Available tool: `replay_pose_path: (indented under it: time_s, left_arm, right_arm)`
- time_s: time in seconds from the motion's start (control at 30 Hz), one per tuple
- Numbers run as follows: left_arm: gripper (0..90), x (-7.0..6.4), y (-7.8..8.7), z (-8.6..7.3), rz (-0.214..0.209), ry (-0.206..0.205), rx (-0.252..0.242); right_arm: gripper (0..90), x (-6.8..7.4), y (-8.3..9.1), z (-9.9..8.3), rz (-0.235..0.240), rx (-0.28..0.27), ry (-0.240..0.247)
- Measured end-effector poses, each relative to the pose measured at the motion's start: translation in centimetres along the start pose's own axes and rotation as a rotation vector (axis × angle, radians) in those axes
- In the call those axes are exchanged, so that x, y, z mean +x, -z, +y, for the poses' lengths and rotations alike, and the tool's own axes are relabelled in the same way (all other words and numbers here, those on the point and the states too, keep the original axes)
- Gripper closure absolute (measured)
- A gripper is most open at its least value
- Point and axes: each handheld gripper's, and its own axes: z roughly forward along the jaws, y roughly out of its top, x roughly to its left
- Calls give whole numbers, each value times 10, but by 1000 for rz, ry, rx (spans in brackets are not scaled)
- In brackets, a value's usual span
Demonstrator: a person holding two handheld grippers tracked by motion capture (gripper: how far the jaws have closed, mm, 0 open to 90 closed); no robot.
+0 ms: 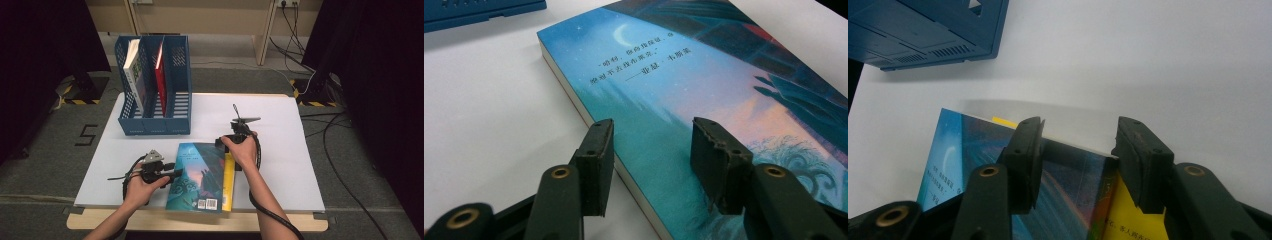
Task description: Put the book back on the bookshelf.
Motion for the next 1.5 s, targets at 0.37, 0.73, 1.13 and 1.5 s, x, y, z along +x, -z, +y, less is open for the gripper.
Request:
replay_pose_path:
  time_s: [0.37, 0.73, 1.13, 1.5]
  left_arm:
    - [512, 0, 0, 0, 2, 2, -4]
    - [511, 1, 0, 0, 0, 6, 4]
    - [512, 1, 1, 0, 16, -1, 8]
    - [514, 1, 1, 0, 17, 2, 6]
  right_arm:
    - [445, 0, -8, 0, 18, 12, -1]
    - [504, 9, -5, 1, -41, 7, 55]
    - [569, 11, 7, 0, -1, -9, 32]
    - [528, 6, 3, -3, -9, 65, -15]
